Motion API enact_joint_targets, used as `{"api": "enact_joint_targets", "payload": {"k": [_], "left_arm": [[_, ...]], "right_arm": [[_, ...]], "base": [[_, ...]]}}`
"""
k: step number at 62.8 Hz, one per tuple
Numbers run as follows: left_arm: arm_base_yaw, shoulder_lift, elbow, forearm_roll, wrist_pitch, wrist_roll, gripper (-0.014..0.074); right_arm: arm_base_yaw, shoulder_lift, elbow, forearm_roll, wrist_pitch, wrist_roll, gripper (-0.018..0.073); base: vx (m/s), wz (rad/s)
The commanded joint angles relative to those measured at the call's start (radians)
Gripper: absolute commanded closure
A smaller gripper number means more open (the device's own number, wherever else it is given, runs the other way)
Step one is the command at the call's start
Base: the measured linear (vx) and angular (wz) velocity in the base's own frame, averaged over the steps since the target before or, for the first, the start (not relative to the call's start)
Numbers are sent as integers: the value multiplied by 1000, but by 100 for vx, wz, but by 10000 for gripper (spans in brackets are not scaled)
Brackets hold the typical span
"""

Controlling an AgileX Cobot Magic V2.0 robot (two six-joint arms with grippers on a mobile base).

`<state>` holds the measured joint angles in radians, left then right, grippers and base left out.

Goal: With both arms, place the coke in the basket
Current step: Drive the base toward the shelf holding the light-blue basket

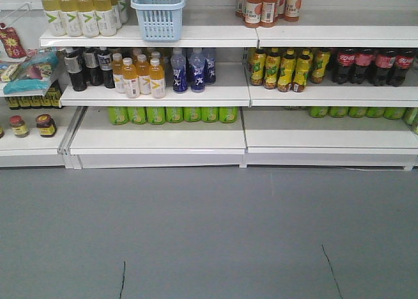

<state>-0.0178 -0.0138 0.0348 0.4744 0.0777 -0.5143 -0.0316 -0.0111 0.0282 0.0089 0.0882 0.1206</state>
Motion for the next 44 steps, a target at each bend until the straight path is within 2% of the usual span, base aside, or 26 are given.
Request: {"api": "enact_joint_targets", "payload": {"k": [1, 44], "left_arm": [[-1, -13, -32, -9, -66, 0, 602], [-1, -13, -32, -9, -65, 0, 602]], "right_arm": [[2, -12, 8, -9, -70, 1, 564], [2, -12, 8, -9, -70, 1, 564]], "base": [[2, 5], [7, 10]]}}
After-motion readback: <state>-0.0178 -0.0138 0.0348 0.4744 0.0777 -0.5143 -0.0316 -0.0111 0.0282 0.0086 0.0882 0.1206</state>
